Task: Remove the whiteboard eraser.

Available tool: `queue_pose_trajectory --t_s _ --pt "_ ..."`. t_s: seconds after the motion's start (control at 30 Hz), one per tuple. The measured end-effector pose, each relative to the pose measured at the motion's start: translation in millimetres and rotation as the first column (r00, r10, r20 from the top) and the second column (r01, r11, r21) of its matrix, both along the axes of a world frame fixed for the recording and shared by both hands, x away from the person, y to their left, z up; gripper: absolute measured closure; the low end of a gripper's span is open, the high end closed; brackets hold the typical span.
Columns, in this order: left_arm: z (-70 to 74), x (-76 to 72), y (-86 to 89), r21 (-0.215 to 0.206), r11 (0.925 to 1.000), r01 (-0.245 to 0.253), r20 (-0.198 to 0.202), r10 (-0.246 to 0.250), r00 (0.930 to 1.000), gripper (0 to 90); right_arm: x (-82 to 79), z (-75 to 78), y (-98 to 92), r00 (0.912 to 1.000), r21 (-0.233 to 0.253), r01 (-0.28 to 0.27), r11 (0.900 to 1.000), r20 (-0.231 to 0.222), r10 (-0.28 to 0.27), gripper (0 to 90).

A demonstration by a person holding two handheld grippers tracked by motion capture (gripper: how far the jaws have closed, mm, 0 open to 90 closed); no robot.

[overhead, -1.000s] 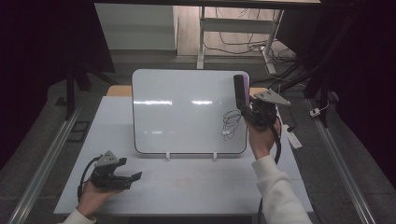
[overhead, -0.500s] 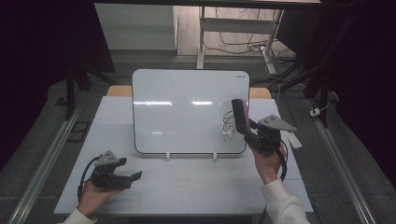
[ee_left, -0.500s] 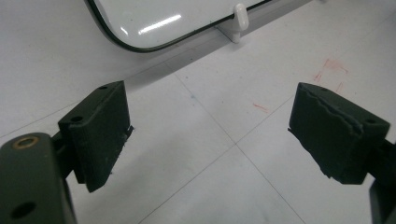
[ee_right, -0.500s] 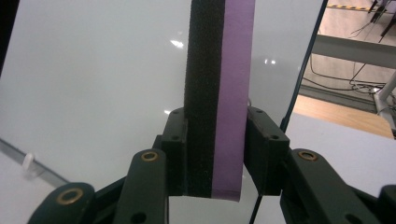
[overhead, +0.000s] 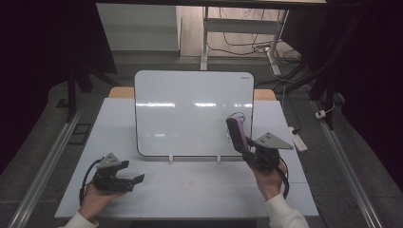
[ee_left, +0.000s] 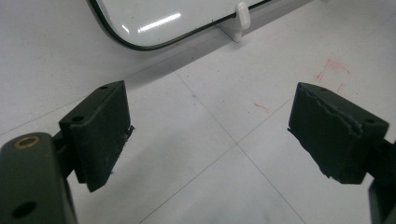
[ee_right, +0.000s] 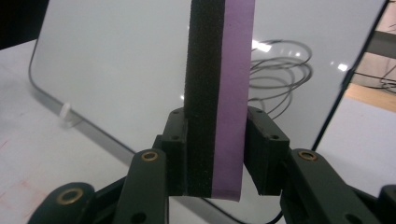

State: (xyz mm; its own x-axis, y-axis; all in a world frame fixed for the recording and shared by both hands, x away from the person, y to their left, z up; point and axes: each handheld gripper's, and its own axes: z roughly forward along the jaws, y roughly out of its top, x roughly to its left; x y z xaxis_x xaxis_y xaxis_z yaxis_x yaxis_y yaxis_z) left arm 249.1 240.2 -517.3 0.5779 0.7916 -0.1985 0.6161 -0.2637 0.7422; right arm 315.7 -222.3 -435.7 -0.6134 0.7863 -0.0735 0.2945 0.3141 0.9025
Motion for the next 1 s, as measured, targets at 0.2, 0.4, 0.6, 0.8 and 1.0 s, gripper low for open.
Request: queue_pose_trajectory --t_s 0.2,0.4,0.6,0.8,1.0 --pt "0.2 -0.1 0.3 -0.002 1.0000 -0.002 -0.001 0.002 1.0000 13.8 -6.7 -9.4 3.3 0.9991 -0.022 -0.042 0.999 -0.011 0.042 63.2" --pt "0.1 -0.2 -0.3 -0.003 1.0000 0.001 -0.003 -0.001 1.0000 14.1 -13.1 -16.0 9.4 0.9964 -0.046 -0.083 0.996 -0.023 0.082 63.3" --pt "0.1 0.0 -0.2 -0.008 1.0000 0.001 -0.006 -0.001 1.0000 14.3 -19.6 -23.0 18.3 0.9919 -0.063 -0.123 0.990 -0.041 0.120 63.4" --pt "0.9 0.7 -1.1 -0.023 0.9997 0.009 -0.014 -0.009 0.9999 15.0 -23.3 -28.6 25.7 0.9870 -0.076 -0.155 0.985 -0.055 0.151 63.4" --pt "4.7 4.2 -6.4 -0.039 0.9988 0.031 -0.022 -0.032 0.9992 15.4 -24.5 -32.0 33.9 0.9809 -0.087 -0.189 0.978 -0.062 0.185 63.4"
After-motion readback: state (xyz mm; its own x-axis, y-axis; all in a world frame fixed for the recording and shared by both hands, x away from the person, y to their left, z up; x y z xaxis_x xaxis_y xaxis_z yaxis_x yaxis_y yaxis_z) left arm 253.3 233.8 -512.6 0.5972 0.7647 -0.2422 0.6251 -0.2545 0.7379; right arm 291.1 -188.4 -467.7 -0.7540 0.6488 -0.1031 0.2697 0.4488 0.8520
